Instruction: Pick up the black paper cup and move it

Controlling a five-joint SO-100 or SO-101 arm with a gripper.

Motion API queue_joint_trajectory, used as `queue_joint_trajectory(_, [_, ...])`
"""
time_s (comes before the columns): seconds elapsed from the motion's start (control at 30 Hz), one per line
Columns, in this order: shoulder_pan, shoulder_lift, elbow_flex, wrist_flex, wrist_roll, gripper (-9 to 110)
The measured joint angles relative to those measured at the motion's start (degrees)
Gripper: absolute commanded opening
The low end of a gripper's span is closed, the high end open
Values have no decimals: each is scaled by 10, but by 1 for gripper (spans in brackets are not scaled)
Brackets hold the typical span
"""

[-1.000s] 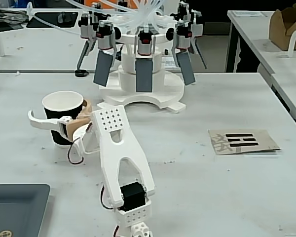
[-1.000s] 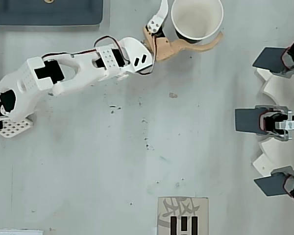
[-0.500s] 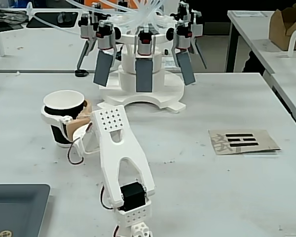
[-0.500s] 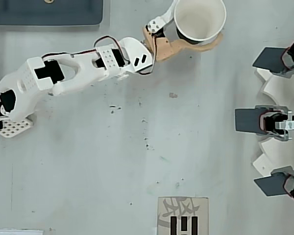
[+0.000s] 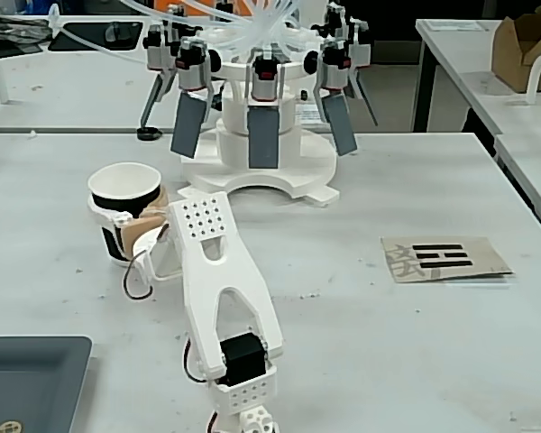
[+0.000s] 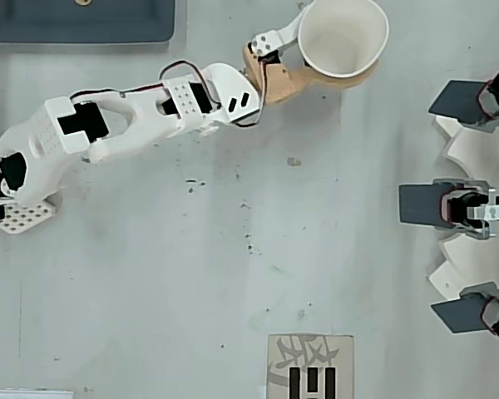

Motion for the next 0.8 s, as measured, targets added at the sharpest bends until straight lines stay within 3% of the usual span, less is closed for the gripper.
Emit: queue_joint_trajectory(0.8, [10, 265, 313, -71, -54, 11])
